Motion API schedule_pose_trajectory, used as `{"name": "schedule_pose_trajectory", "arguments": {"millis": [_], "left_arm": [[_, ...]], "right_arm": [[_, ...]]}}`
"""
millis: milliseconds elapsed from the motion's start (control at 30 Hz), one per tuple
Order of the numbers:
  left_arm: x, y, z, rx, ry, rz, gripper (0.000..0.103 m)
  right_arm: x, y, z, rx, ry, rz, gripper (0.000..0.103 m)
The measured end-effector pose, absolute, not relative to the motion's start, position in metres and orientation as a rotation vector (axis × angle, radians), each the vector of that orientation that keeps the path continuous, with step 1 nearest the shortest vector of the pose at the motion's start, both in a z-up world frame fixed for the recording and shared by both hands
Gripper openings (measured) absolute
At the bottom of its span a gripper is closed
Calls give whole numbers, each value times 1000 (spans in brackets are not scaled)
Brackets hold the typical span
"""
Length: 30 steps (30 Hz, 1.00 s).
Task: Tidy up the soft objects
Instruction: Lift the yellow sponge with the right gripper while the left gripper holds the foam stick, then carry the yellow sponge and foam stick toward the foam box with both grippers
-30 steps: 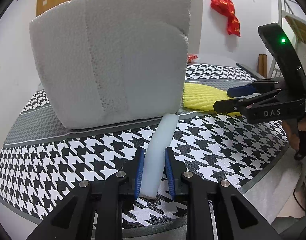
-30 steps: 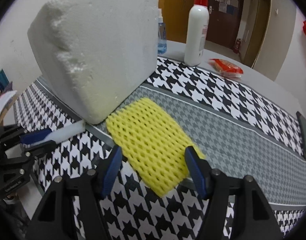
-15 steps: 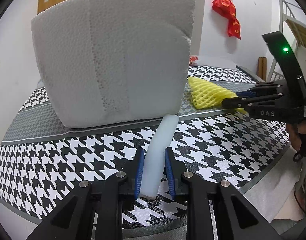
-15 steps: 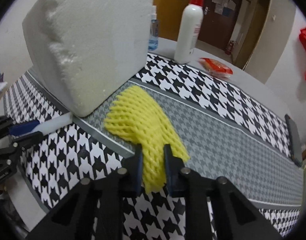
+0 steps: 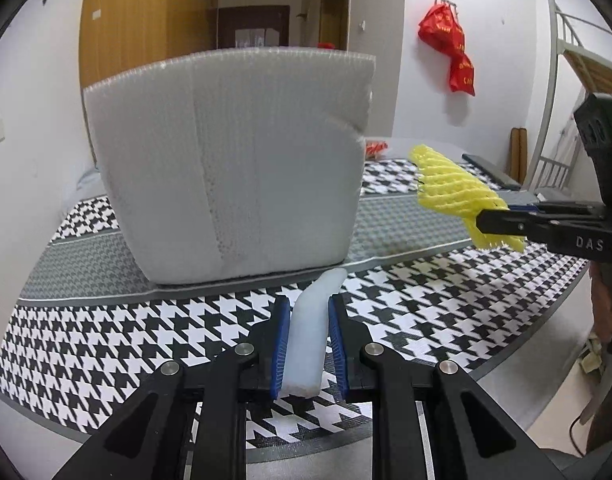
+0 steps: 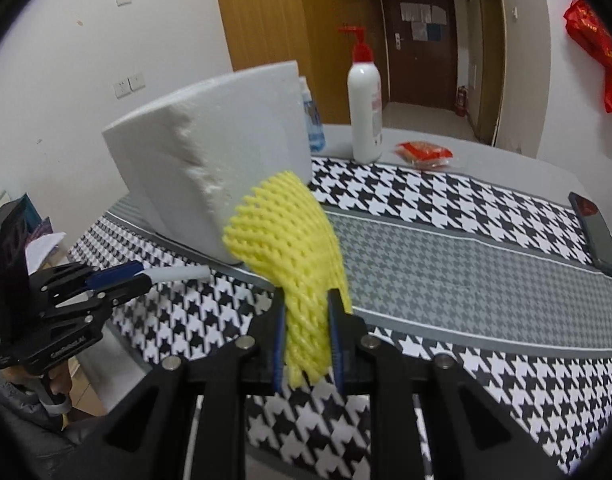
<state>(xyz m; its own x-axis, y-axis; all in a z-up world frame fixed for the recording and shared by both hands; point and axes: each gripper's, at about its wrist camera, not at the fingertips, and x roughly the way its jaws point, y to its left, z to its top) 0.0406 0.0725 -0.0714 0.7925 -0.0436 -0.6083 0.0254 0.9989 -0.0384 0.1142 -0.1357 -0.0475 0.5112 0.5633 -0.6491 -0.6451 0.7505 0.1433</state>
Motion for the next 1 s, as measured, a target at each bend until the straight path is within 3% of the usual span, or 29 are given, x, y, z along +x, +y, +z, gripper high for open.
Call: {"name": "schedule_pose_trajectory", "arguments": {"millis": [1000], "left_arm": [[6,62,-4,27,463,-27,20]], "right_arm": [[77,-142,5,-57,548,781,22]]}}
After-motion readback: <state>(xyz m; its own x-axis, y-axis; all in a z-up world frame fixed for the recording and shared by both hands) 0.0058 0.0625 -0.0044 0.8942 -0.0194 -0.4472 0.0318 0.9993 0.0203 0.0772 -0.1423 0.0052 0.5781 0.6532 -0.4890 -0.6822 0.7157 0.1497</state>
